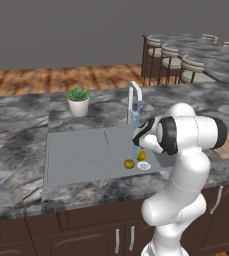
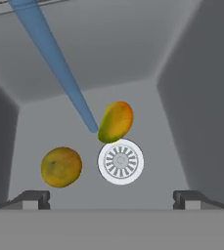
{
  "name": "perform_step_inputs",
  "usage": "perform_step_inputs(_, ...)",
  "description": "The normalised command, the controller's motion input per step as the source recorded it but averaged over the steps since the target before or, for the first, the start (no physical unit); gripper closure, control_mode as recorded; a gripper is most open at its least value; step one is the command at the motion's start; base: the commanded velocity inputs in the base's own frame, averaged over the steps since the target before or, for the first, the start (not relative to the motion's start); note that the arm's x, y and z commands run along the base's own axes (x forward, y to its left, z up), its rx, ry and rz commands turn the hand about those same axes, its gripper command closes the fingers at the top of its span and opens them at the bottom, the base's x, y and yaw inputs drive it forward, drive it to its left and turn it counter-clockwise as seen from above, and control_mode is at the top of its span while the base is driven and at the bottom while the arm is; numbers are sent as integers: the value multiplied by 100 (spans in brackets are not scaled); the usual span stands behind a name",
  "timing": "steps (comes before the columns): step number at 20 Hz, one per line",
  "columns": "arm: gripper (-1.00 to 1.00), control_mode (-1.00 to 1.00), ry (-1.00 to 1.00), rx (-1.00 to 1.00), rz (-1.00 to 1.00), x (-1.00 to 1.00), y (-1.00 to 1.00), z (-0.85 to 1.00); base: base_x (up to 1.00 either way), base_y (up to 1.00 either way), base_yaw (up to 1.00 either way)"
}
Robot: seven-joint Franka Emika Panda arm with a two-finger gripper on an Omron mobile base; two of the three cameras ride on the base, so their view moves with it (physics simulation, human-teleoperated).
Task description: Pick the mango, orange, mango from the sink and place them on the cutting board to airdry. Then turn off the sink faucet.
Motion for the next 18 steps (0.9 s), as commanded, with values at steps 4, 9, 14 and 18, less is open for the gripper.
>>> perform_step_inputs(4,-100,-100,0,0,0,21,0,-19,0,0,0)
perform_step_inputs(9,-100,-100,0,0,0,22,0,-19,0,0,0)
perform_step_inputs(14,-100,-100,0,0,0,17,-2,-19,0,0,0)
perform_step_inputs(18,-100,-100,0,0,0,14,-3,-21,0,0,0)
